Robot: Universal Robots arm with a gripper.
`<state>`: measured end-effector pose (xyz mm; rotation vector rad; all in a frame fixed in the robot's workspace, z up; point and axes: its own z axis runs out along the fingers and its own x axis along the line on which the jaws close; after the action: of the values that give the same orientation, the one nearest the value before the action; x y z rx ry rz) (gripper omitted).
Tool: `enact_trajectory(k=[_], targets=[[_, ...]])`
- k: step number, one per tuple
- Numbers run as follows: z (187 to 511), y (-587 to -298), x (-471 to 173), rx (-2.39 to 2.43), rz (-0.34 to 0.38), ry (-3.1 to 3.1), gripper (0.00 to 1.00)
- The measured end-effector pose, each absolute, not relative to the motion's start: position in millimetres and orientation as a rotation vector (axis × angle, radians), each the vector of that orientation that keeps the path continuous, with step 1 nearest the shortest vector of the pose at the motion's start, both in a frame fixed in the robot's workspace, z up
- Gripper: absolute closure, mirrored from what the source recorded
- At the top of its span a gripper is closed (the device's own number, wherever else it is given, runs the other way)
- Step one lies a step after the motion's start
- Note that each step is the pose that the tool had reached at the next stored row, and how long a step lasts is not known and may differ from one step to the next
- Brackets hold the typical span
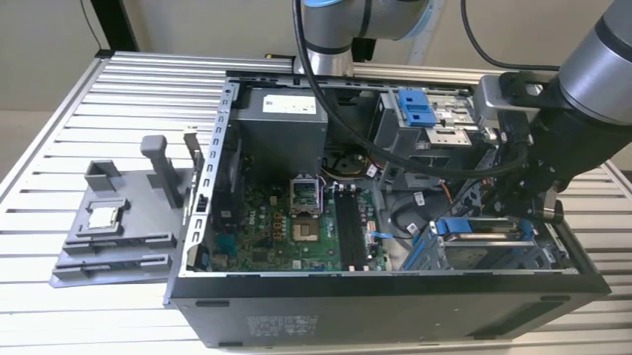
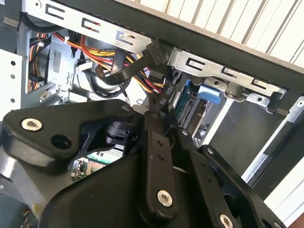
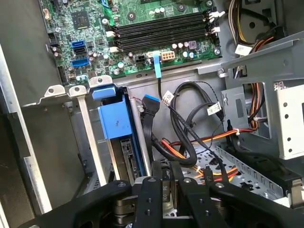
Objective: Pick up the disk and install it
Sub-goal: 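Insert the first disk wire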
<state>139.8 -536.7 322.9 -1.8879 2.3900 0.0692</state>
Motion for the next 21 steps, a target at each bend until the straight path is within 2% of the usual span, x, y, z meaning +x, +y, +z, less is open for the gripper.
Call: enact_trajectory(k=[11,21], targets=[[342.5,-536.7,133.5,-1.888,0.069,2.390,1.00],[344.7,-536.7,131.5,-1.888,0.069,2.390,1.00]])
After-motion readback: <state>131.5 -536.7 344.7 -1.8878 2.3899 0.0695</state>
